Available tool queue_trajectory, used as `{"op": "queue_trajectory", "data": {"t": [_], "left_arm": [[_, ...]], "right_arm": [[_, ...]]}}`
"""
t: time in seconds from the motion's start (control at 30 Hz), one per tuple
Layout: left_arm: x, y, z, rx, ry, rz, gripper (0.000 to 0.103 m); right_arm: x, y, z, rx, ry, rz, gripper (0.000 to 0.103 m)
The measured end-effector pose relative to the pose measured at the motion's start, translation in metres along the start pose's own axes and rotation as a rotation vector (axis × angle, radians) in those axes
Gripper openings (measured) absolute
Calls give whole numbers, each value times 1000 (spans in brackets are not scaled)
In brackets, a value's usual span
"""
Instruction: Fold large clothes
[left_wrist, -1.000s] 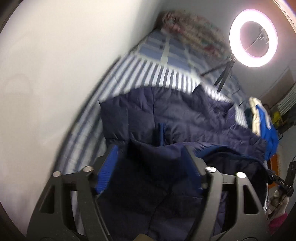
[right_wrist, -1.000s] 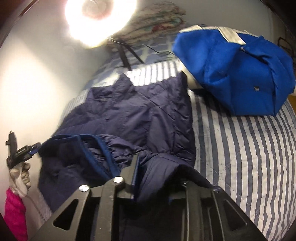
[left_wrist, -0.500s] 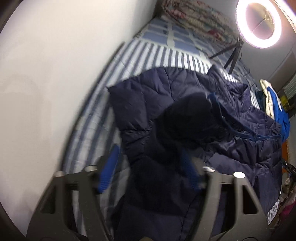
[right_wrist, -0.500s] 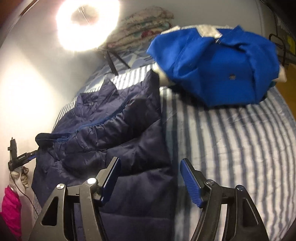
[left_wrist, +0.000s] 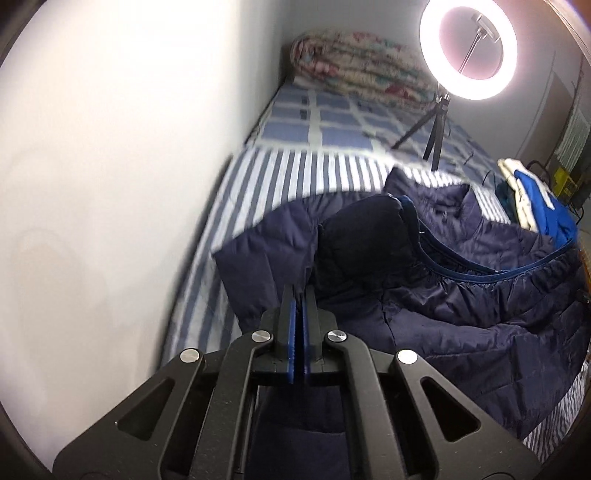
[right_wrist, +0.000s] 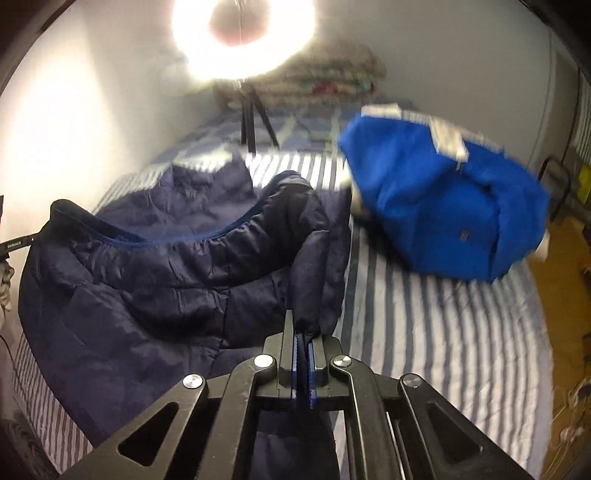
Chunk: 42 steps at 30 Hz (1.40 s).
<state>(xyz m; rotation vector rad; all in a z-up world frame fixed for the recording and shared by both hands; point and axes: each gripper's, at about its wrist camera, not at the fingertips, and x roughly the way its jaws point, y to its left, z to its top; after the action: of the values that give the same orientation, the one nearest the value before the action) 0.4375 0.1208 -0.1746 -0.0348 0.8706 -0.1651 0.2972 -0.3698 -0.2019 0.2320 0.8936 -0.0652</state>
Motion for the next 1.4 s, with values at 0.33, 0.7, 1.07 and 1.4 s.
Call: {"op": "queue_trajectory", "data": {"t": [0.33, 0.7, 1.07, 1.4], "left_arm": [[54, -9, 81, -38, -61, 93, 0], [161, -19, 62, -75, 85, 291, 33], [78, -135, 54, 163, -63, 30, 33], [203, -229, 32, 247, 142, 81, 37]], "right_arm": [[45, -18, 81, 71, -90, -82, 1], [165, -1, 94, -63, 110, -280, 5], [83, 29, 75, -36, -61, -113, 29], [108, 62, 7, -71, 109, -34, 29]]}}
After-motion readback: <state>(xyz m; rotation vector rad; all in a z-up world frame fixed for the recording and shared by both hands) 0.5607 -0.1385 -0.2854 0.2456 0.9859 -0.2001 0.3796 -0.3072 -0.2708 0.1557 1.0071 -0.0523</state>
